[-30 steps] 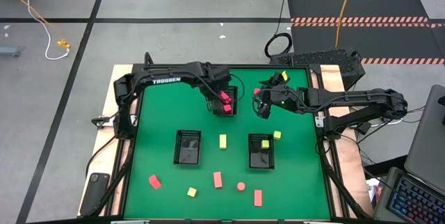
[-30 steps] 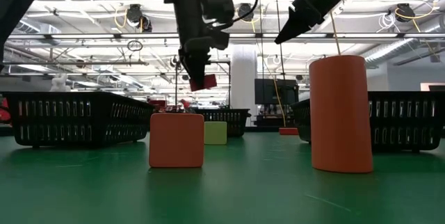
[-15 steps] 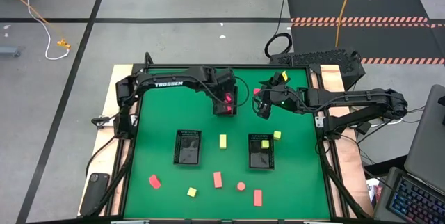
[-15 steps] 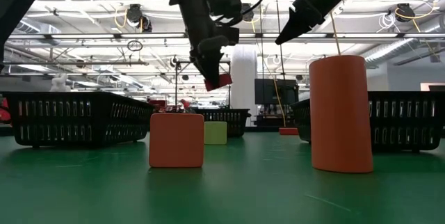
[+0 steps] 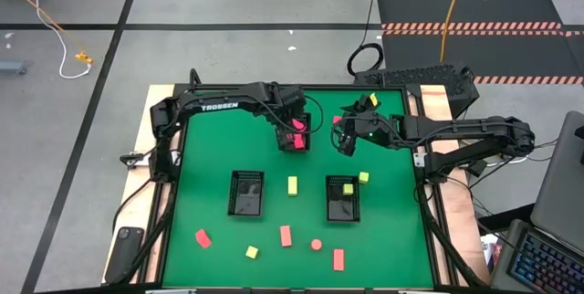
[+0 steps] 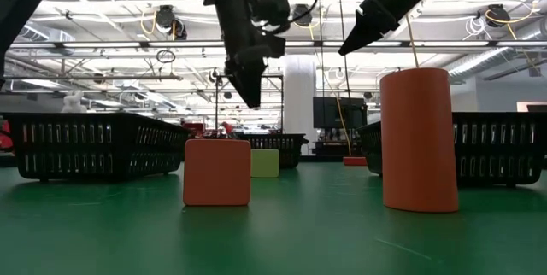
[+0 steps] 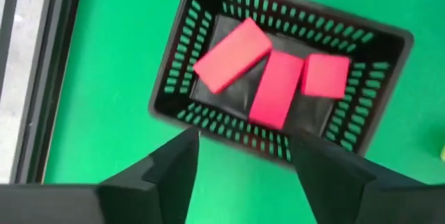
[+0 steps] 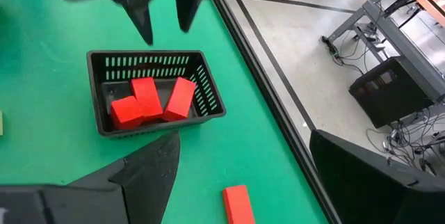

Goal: Sort & place blocks by color
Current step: Put the orange block into the bottom left black bin

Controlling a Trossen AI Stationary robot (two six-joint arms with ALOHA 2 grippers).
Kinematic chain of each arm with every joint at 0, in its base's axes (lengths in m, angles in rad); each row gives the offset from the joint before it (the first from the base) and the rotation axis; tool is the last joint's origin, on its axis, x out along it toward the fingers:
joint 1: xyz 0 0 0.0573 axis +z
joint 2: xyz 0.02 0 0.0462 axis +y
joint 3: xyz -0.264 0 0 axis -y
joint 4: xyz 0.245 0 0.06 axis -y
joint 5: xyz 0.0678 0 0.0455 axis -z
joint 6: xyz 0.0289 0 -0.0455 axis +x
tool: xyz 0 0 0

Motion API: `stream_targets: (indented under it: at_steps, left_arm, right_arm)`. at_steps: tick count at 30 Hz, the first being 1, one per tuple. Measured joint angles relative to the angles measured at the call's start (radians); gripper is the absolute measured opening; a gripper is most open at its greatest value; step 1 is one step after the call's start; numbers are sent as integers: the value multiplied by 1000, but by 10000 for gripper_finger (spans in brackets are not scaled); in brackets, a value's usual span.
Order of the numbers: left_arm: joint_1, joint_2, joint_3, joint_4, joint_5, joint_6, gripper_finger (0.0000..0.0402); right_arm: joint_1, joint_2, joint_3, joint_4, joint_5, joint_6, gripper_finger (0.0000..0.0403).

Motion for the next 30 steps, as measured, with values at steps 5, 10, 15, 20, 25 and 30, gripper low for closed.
stream_targets:
  at_steps: [5, 10, 15, 20, 25, 30]
  left_arm:
    - [-16, -55, 0, -31, 6, -19, 249]
    - [-56, -131, -32, 64, 24, -14, 237]
    - [-72, -273, -256, 323, 107, -13, 216]
    - [-69, -453, -537, 611, 131, -50, 197]
    - [-96, -623, -793, 922, 159, -85, 184]
    - [-124, -725, -986, 1130, 160, -123, 184]
  right_arm:
    - [-2, 0, 0, -27, 1, 13, 313]
    - [-18, -1, -39, -9, 1, 25, 313]
    - [-48, -1, -93, 12, 0, 36, 313]
    - [-59, -2, -116, 17, -3, 78, 313]
    - [-63, -2, -136, 22, -6, 117, 313]
    - [-121, 13, -139, 31, -84, 122, 313]
